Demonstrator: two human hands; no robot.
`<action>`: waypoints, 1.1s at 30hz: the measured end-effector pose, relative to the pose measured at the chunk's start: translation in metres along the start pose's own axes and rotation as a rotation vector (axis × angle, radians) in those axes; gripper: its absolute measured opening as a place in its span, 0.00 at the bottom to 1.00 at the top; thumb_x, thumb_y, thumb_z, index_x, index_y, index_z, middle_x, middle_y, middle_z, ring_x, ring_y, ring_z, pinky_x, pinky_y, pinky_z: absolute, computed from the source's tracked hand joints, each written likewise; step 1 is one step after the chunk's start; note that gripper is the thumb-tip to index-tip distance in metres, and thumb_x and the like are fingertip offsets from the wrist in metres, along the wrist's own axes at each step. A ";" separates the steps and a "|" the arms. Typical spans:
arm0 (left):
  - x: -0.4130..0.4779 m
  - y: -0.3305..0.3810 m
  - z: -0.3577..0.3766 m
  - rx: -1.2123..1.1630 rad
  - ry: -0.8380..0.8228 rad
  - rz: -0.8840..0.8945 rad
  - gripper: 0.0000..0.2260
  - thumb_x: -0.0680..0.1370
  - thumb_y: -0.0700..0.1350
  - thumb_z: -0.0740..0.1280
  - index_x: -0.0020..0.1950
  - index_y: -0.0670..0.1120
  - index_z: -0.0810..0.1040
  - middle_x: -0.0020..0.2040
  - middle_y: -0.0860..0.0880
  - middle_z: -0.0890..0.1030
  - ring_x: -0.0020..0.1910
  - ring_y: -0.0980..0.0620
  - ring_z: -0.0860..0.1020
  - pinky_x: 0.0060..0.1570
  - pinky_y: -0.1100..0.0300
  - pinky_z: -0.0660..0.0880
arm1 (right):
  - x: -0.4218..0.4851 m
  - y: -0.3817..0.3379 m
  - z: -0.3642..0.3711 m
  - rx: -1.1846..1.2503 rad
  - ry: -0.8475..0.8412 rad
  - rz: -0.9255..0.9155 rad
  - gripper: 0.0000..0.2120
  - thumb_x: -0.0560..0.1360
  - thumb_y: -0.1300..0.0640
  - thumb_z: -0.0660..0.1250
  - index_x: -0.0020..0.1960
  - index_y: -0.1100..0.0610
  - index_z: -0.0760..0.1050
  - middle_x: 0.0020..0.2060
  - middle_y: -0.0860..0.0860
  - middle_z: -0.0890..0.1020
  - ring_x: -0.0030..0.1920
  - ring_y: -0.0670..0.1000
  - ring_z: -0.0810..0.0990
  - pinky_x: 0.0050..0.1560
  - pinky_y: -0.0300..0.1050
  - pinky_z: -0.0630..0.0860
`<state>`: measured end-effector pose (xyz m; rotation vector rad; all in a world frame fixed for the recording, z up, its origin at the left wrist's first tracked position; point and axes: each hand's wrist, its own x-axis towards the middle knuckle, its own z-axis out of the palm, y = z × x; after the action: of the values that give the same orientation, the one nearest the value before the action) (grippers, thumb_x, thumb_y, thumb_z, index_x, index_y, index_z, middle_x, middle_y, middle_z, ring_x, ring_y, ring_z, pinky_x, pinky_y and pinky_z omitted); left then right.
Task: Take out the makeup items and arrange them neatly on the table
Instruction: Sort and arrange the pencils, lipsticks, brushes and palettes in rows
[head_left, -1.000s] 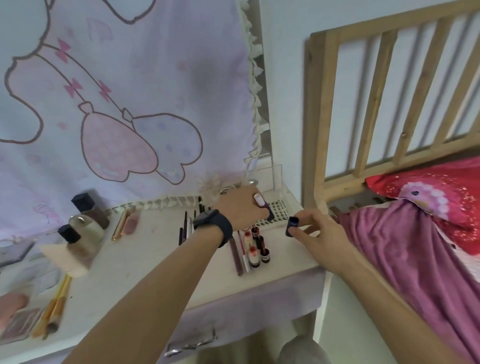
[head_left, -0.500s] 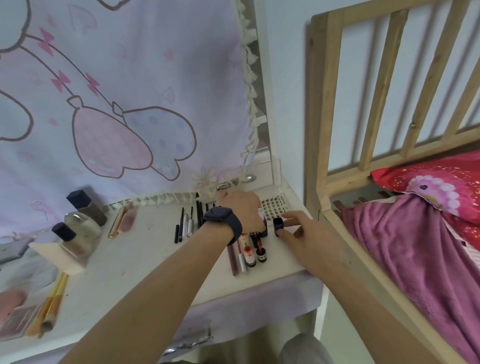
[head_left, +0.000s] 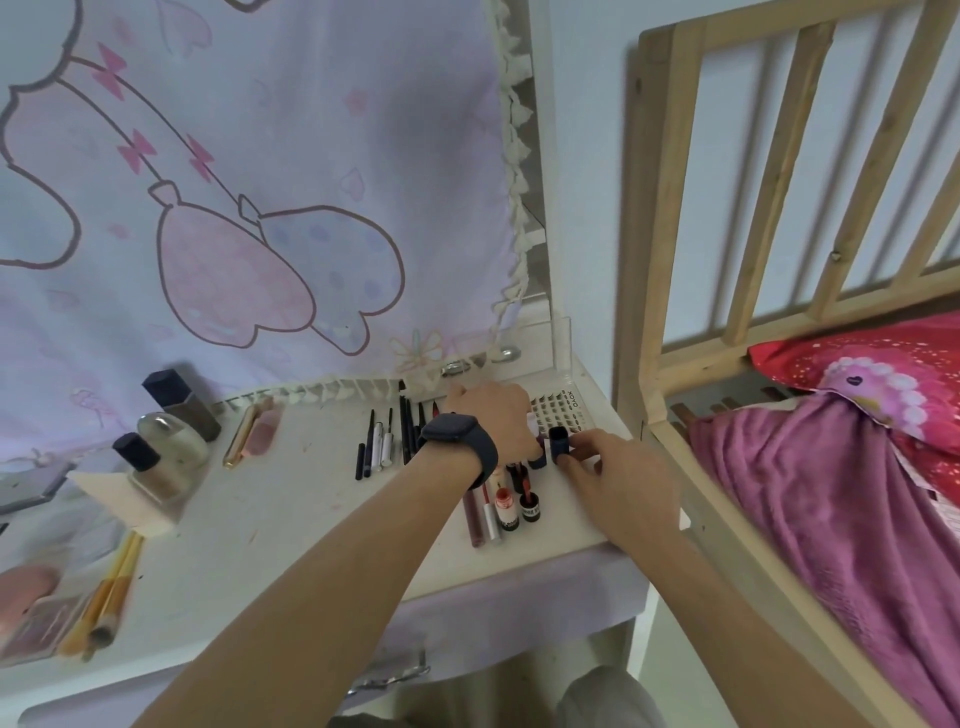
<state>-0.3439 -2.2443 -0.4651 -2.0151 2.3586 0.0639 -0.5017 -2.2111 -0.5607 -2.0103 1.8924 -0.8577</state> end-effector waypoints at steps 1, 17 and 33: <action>0.000 0.000 0.000 -0.002 -0.002 -0.001 0.10 0.71 0.55 0.72 0.38 0.51 0.74 0.32 0.53 0.74 0.33 0.53 0.72 0.51 0.51 0.65 | 0.000 -0.001 0.001 -0.012 0.005 -0.004 0.14 0.79 0.38 0.63 0.59 0.41 0.79 0.49 0.39 0.85 0.49 0.48 0.80 0.46 0.46 0.77; -0.010 0.007 -0.015 -0.008 -0.058 -0.008 0.12 0.72 0.53 0.72 0.40 0.49 0.72 0.35 0.52 0.74 0.37 0.48 0.75 0.45 0.54 0.67 | -0.007 -0.002 -0.003 0.031 0.016 -0.001 0.14 0.77 0.40 0.65 0.60 0.42 0.79 0.49 0.36 0.83 0.48 0.45 0.79 0.49 0.45 0.77; -0.125 -0.098 -0.020 -0.654 0.505 -0.202 0.08 0.79 0.53 0.65 0.57 0.60 0.78 0.52 0.62 0.79 0.50 0.59 0.77 0.51 0.57 0.76 | -0.069 -0.097 -0.057 0.338 0.151 -0.373 0.09 0.77 0.59 0.70 0.55 0.48 0.82 0.48 0.33 0.78 0.50 0.40 0.76 0.53 0.29 0.69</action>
<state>-0.2274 -2.1374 -0.4386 -2.8485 2.6384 0.4171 -0.4529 -2.1197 -0.4784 -2.1550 1.3343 -1.3558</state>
